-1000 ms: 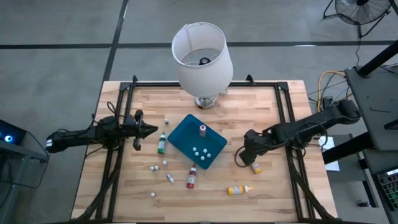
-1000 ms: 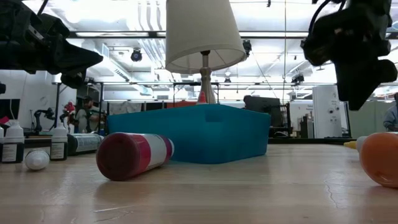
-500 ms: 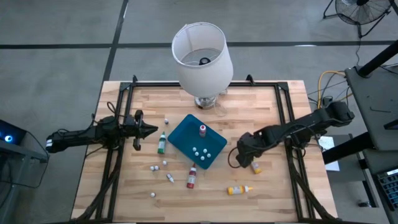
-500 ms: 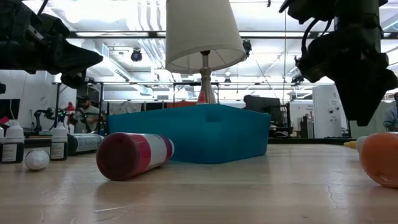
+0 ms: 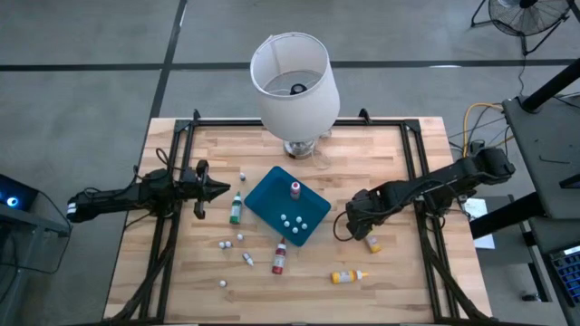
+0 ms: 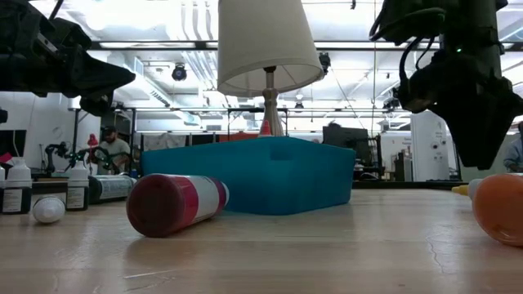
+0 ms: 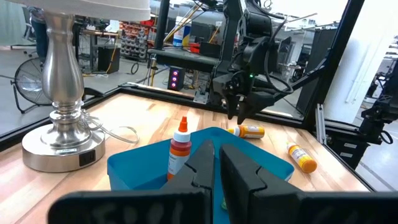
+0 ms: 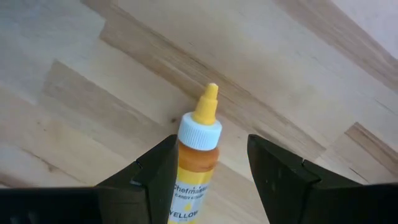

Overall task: Pick & Place food coloring
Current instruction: Put the large yellow food coloring bottle into the blue container

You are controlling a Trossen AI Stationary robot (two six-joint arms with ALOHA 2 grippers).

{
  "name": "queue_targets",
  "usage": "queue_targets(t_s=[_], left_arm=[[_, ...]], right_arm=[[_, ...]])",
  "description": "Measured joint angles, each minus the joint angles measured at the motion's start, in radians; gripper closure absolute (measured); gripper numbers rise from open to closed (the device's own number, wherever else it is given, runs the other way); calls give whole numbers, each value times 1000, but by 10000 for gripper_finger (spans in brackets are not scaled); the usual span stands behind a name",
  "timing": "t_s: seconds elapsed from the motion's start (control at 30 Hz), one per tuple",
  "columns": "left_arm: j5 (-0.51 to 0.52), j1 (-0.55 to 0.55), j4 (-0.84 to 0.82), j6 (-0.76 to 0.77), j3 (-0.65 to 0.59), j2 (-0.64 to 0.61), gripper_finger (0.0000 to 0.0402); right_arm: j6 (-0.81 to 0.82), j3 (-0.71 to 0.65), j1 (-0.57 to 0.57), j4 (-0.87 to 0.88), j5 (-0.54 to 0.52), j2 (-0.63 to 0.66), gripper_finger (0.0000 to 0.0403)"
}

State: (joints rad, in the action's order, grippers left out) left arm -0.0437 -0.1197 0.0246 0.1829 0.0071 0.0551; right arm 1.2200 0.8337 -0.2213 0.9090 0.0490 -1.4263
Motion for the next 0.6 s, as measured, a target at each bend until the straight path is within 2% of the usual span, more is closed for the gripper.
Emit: queue_targets(t_s=[0.6], left_arm=[[0, 0, 0, 0, 0, 0, 402]], right_arm=[[-6, -8, 0, -71, -2, -93, 220]])
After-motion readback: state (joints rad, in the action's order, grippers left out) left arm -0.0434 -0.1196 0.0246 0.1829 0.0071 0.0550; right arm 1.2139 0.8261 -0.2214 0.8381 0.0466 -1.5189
